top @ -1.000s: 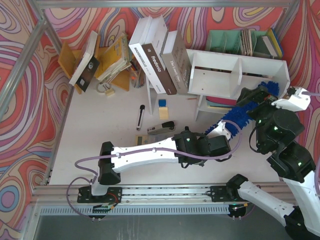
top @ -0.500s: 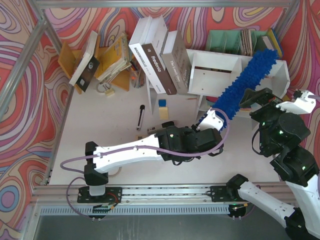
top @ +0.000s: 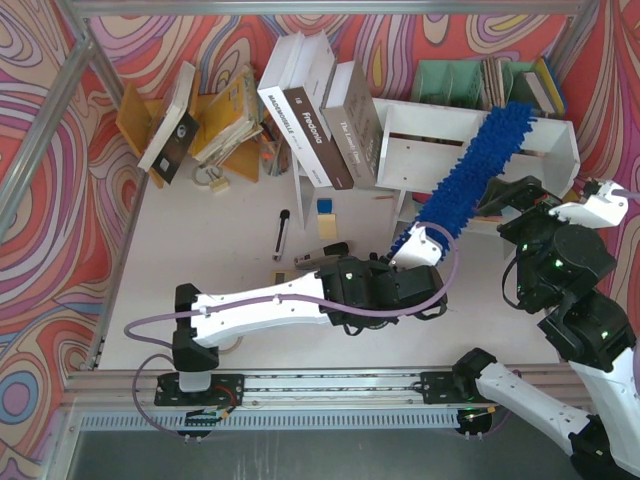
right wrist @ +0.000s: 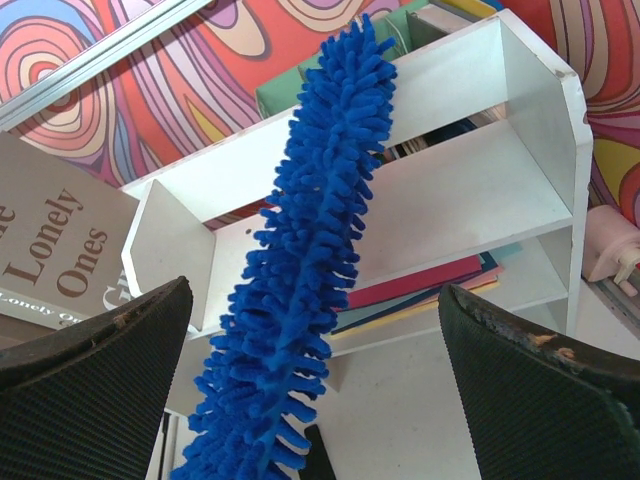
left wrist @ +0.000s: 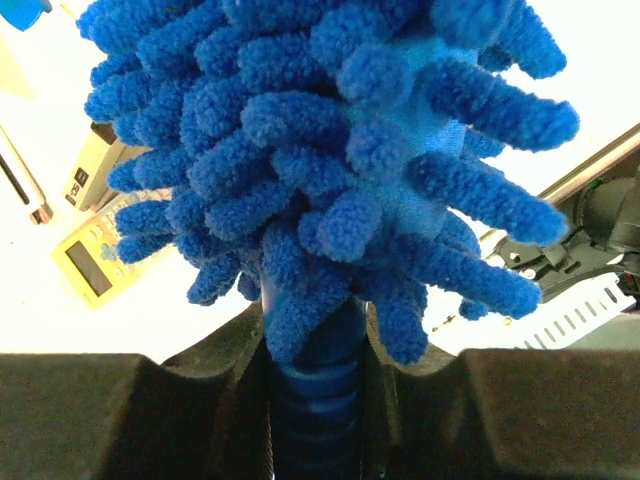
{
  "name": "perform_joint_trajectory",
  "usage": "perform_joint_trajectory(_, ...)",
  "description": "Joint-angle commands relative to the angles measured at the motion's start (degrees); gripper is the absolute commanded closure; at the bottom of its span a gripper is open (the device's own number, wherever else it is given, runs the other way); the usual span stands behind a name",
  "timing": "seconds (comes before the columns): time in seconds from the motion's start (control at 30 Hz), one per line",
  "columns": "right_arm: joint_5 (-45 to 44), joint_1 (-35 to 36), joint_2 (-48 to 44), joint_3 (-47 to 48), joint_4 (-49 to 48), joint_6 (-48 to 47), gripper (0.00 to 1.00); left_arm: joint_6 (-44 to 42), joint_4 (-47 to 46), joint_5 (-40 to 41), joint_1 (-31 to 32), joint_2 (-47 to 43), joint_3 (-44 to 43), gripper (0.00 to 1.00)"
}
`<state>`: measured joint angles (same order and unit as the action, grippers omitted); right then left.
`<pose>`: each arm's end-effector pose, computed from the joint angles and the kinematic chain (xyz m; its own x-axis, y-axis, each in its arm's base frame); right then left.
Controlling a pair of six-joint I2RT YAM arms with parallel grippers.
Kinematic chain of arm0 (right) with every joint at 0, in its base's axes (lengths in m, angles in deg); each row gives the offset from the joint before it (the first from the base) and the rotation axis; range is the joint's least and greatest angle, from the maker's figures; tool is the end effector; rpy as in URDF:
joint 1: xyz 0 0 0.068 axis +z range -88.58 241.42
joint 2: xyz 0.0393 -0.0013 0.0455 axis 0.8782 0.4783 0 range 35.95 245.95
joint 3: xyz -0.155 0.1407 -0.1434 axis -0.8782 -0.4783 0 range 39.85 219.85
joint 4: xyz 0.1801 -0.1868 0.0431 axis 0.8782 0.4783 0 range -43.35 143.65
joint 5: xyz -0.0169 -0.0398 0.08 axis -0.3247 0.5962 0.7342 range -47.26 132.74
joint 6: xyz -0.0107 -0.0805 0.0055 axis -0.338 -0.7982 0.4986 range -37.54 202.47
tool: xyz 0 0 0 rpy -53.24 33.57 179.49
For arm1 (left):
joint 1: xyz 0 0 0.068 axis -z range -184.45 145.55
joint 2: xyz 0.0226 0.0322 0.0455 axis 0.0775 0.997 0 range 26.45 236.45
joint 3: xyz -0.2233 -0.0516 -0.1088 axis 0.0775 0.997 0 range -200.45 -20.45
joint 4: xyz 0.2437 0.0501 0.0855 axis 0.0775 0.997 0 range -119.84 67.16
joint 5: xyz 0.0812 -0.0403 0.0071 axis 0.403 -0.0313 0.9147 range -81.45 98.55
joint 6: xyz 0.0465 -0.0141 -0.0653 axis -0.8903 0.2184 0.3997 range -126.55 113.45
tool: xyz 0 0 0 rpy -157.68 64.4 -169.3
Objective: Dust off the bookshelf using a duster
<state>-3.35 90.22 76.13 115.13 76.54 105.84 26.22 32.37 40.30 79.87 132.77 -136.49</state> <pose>0.1324 0.0148 0.4732 0.1900 0.4184 -0.8882 0.2389 0.8578 0.4552 0.0770 -0.3975 0.3423 -0.5070 0.4455 -0.7379 0.6422 0.7662 0.0214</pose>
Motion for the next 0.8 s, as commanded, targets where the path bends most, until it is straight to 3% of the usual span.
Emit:
perform_joint_trajectory(0.0, -1.0, -0.2, 0.0, -0.7, -1.1, 0.1, 0.01, -1.7, 0.7, -0.4, 2.0, 2.5, -4.1, 1.00)
perform_joint_trajectory(0.2, -0.9, -0.2, -0.3, -0.8, -0.7, 0.4, 0.01, -4.2, -1.9, -0.8, 2.3, 5.1, -8.2, 1.00)
perform_joint_trajectory(0.43, -1.2, -0.2, -0.8, -1.2, -0.5, 0.3, 0.01, -3.5, 2.5, -2.1, 1.1, 11.0, -13.3, 1.00)
perform_joint_trajectory(0.77, -1.4, -0.2, -1.1, -2.6, -0.7, 0.9, 0.01, 4.4, 18.8, 2.6, 0.1, 18.2, -25.5, 1.00)
